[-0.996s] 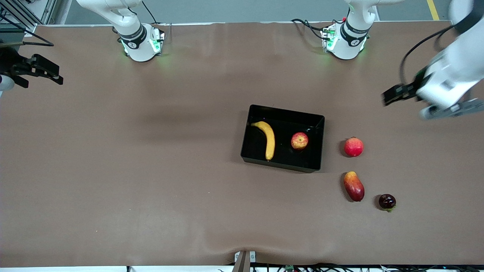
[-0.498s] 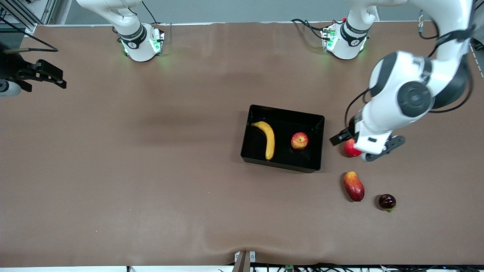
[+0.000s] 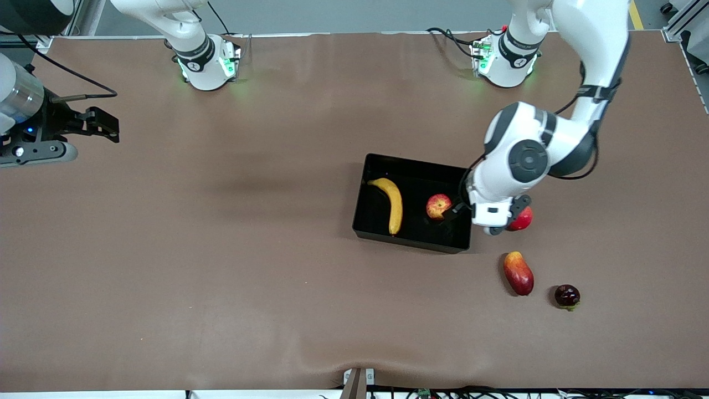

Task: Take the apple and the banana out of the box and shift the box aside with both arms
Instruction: 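Lower the left gripper and grasp the red-yellow apple, then lift the apple out of the box with the left gripper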

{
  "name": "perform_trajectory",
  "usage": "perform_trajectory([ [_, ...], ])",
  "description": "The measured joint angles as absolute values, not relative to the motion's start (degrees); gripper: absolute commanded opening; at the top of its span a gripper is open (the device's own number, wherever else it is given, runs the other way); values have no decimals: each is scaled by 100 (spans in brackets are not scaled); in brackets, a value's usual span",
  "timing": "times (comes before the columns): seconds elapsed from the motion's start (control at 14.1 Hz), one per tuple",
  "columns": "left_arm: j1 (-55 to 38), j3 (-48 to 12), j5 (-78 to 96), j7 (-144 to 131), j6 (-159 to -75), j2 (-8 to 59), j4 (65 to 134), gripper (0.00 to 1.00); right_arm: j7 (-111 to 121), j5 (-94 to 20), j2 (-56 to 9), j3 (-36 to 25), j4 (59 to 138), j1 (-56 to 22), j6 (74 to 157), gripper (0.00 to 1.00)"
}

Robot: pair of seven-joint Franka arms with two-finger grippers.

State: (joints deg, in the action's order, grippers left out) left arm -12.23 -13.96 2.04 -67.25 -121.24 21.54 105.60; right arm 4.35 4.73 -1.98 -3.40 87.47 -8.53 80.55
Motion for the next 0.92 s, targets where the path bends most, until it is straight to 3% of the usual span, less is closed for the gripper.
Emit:
perform_trajectory([
  [0.36,-1261,-1380,204,-6866,-13251,2426,11146,100,434,473,-197,-394,8729,-842,8173,100],
  [0.92,-1358,-1390,204,-6845,-13587,2884,11240,100,434,473,-197,-425,8729,-836,8201,100],
])
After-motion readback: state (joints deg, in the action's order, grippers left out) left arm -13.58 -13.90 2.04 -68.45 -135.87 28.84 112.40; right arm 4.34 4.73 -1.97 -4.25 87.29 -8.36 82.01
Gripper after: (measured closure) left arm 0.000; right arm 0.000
